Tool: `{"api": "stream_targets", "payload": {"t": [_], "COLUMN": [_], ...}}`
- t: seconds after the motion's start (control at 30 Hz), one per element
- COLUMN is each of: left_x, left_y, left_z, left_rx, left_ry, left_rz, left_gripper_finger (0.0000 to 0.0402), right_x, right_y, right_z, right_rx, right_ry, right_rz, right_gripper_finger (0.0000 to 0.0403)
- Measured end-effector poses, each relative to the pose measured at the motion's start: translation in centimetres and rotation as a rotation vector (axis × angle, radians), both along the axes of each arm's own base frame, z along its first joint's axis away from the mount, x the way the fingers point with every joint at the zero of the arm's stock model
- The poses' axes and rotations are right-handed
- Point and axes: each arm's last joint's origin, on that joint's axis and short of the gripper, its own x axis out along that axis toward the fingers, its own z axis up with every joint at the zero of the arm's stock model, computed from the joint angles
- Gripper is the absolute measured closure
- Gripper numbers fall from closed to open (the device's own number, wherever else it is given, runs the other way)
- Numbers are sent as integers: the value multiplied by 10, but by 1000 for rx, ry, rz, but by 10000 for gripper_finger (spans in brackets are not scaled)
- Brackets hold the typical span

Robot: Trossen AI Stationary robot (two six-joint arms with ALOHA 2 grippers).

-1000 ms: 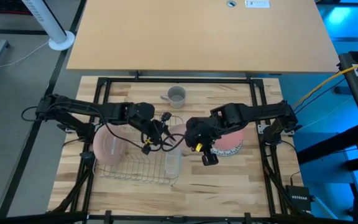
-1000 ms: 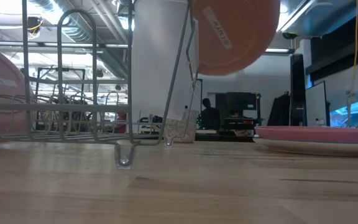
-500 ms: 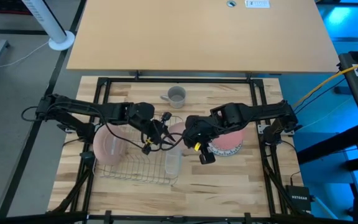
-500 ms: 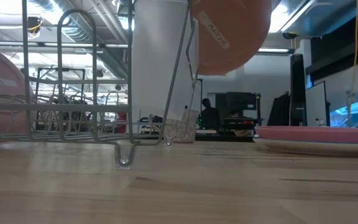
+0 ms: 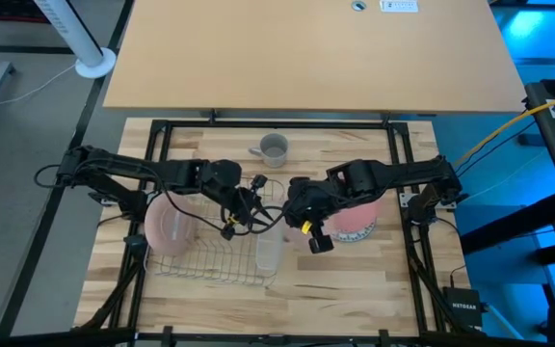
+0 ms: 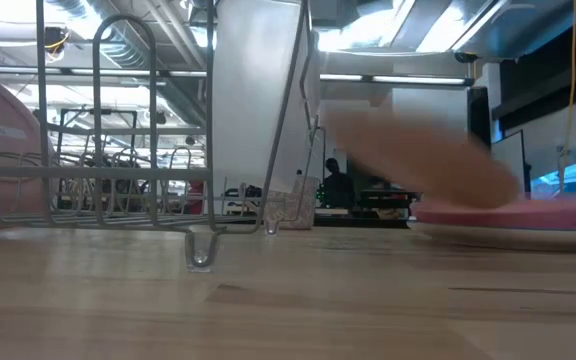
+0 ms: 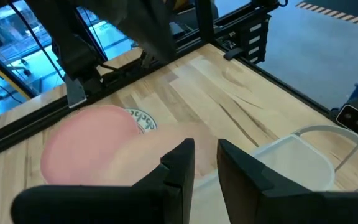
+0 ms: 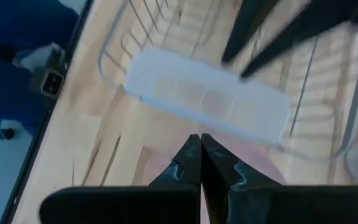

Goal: Sort dishes
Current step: Put the pink plate in the dish rack

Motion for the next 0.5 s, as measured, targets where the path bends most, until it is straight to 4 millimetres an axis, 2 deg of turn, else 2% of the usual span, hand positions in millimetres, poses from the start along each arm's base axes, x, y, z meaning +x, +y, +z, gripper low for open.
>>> {"api": "stream_targets", "payload": {"t": [0.3,0.5], "left_x": [1,2], "left_y": [0,0], "left_z": [0,2], "left_rx": [-6,-48], "left_ry": [1,-15], "left_rz": [3,24], "left_gripper_finger": [341,341], "right_x": [-17,-25], "right_y": [-7,-8], "right_z": [-9,-11], "right_rx": [-80,-34], "right_ry": [199,288], "right_rz": [-209,-403], "right_gripper_finger": [400,400]}}
